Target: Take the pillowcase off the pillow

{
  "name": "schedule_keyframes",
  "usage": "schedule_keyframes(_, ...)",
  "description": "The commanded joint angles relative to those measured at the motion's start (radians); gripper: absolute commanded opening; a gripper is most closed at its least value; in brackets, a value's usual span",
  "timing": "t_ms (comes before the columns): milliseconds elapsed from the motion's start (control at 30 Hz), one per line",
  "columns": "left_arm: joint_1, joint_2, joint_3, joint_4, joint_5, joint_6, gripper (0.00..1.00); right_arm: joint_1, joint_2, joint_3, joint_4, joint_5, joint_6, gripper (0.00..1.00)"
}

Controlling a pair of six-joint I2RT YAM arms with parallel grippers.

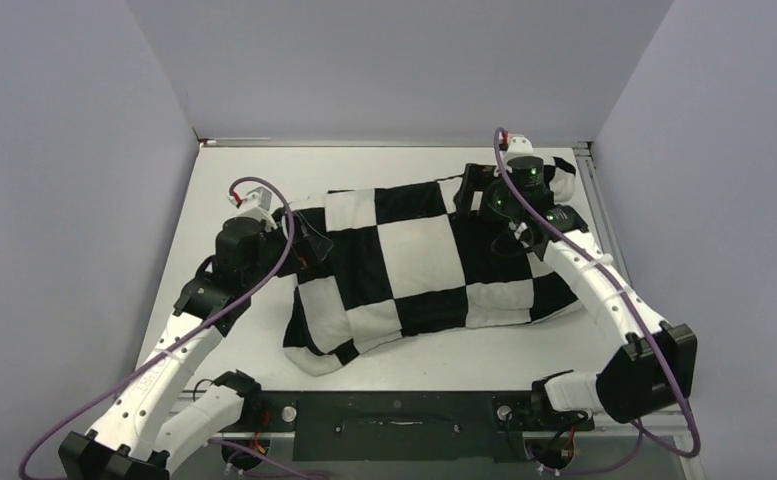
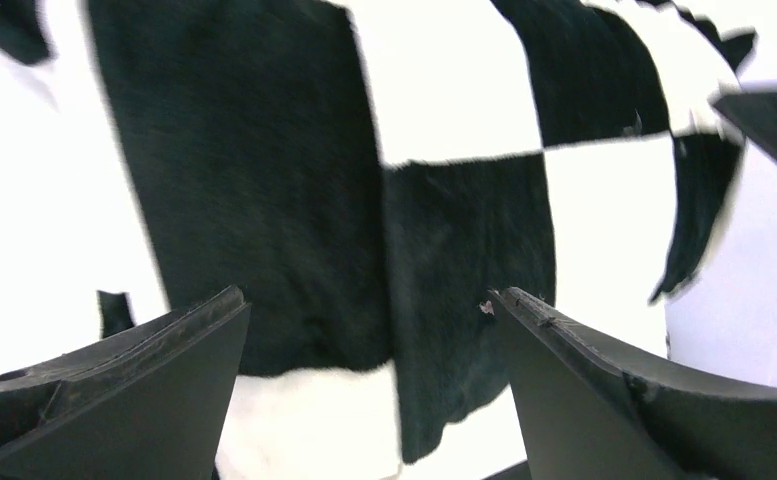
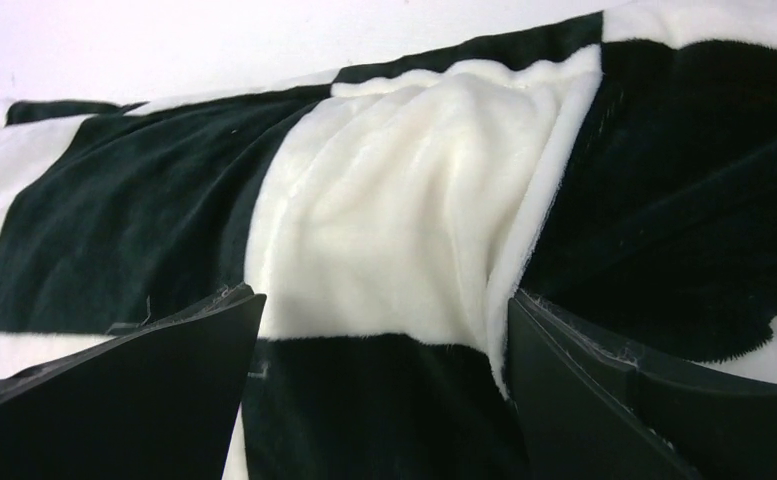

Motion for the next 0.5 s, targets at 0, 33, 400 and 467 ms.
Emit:
schedule_keyframes(0,0.114,-0.024,0.037,-0.061,0.01,0.046,0.96,0.062,-0.147,-0.062,-0.065,-0.04,-0.018,0.9)
schedule_keyframes(33,0.137,-0.02,0.031,-0.049,0.04,0.047,0.96,0.073,-0.173,-0.08,-0.081,-0.035,-0.013,0.9)
schedule_keyframes(400,0.171,0.124,-0.073,0.191,0.266,-0.053,0.96,0.103,-0.431,-0.28,-0.271,0.048,0.112,0.9)
schedule_keyframes(467,0.17,0.14,-0.087,0.221,0.28,-0.063,0.96,0.105,-0.461,-0.316,-0.304,0.029,0.14,0.9)
